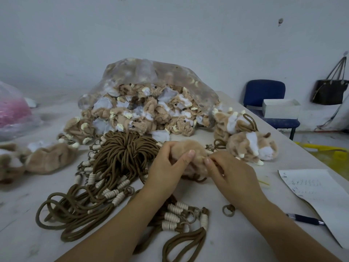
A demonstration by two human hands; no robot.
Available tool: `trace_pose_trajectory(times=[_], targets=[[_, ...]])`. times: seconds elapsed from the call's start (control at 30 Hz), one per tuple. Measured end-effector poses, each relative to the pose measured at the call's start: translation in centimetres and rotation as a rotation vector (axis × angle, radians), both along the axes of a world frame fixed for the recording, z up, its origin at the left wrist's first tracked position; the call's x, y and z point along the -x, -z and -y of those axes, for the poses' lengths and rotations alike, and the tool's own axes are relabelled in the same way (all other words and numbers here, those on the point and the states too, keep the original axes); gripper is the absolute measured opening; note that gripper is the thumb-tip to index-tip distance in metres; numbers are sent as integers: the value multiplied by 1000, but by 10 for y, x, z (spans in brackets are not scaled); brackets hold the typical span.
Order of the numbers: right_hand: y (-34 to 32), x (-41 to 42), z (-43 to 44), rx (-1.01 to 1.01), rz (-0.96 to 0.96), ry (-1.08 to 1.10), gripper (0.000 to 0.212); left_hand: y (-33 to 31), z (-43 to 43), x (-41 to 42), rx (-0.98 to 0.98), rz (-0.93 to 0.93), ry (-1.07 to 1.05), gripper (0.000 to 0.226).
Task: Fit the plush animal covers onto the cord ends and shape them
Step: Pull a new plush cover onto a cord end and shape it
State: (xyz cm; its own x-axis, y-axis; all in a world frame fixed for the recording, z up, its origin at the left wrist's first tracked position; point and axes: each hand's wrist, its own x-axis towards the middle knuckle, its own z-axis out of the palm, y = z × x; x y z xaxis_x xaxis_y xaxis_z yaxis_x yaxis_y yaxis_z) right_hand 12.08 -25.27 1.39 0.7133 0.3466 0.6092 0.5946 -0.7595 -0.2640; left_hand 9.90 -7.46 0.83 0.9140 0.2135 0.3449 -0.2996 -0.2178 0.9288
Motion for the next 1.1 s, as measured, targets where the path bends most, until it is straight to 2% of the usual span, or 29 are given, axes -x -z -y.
trace_pose_trajectory(times=[0.2,0.3,0.47,0.57,0.63,0.73,0.87,0.97,1.03,1.1], targets=[[6,-2,-2,-2,-40,65,48,-1,0,2,-24,152,-84,22],[6,-2,-1,-30,-47,47,37,-1,1,1,-22,150,-85,11],[2,-1,3,-23,-78,-15,27,0,1,1,16,102,-67,20],[2,-1,5,-6,-112,2,33,0,1,3,-120,165,-72,25],[3,-1,5,-1,-133,1,35,0,2,3,-207,241,-57,16],[3,0,4,-19,-125,-26,36,0,3,4,-244,326,-2,19],[4,2,1,-42,-93,-45,31,1,2,4,-108,214,81,22],[4,1,2,-32,-74,-43,36,1,0,1,170,13,167,47],[4,1,2,-15,-56,-39,41,3,-2,0,174,-69,171,49],[3,1,2,-3,-53,-35,41,4,-1,1,109,-46,143,37]])
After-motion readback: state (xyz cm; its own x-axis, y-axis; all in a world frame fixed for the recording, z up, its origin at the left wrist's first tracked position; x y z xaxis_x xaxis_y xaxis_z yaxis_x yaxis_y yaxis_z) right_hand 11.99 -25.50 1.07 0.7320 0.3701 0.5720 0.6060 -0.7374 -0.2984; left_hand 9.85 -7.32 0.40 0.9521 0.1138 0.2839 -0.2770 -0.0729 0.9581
